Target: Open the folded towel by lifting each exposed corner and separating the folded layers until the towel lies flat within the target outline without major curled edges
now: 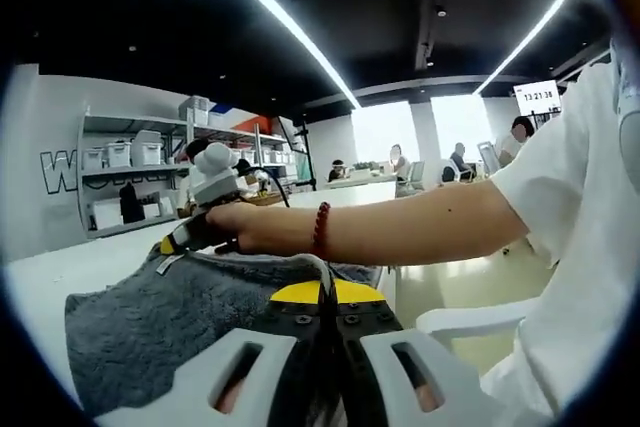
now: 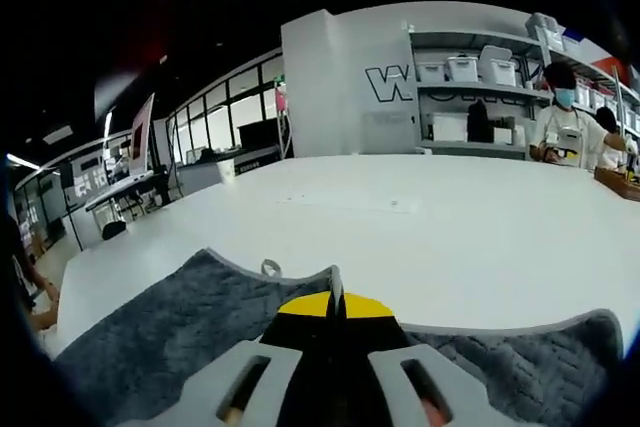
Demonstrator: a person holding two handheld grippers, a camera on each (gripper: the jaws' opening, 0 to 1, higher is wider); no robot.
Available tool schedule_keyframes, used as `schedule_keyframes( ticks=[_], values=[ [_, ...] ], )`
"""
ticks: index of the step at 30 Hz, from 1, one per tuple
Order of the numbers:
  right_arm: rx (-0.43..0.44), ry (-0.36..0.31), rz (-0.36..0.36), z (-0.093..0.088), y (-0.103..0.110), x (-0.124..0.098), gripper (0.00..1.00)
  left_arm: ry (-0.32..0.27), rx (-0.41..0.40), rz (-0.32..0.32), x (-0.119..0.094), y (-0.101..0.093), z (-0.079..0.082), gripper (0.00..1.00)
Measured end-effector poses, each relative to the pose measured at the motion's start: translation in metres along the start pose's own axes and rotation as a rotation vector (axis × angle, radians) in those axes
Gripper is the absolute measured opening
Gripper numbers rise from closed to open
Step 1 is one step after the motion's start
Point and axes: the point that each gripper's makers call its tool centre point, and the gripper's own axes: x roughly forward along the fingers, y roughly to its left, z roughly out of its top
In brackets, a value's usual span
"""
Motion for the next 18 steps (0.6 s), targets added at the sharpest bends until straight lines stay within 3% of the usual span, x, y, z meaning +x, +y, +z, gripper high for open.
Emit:
schedule_keyframes(
  ticks=[18],
  values=[
    [-0.001,-0.012,0.001,0.006,0.013,-0.011,0.00,-0.040,-0.046,0.012,-0.010,0.005,0.011,0.00]
  ],
)
